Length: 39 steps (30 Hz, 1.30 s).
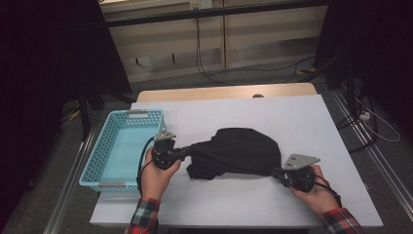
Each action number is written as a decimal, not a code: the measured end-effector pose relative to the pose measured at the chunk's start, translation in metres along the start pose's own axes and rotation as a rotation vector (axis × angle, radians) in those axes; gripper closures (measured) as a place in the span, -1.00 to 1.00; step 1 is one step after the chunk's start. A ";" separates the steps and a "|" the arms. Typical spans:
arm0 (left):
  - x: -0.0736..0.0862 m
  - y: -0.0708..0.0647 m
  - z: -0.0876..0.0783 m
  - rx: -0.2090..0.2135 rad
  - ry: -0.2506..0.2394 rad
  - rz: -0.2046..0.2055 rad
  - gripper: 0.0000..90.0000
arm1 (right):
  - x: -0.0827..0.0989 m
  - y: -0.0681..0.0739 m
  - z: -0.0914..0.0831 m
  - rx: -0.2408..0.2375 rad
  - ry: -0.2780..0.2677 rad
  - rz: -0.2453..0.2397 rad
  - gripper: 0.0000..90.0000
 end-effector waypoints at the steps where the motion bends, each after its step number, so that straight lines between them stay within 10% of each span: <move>1: 0.000 -0.001 0.001 0.004 0.002 -0.001 0.95 | 0.000 -0.002 -0.002 0.000 -0.010 0.011 0.95; 10: 0.002 -0.010 0.012 0.062 0.043 0.029 0.94 | -0.003 -0.025 -0.036 0.019 -0.125 0.123 0.96; 18: 0.007 -0.020 0.028 0.124 0.077 0.046 0.88 | 0.010 -0.043 -0.039 0.049 -0.116 0.206 0.96; 28: 0.005 -0.018 0.027 0.107 -0.029 0.089 -0.19 | 0.009 -0.041 -0.034 0.042 -0.094 0.199 0.96; 39: 0.003 -0.023 0.021 0.147 -0.051 0.123 -0.60 | 0.008 -0.040 -0.033 0.038 -0.091 0.202 0.96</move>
Point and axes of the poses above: each handheld gripper's, and its own axes: z roughly forward along the jaws, x roughly out of its underside, y roughly to its left, the point moved 1 cm from there along z, roughly forward along the jaws
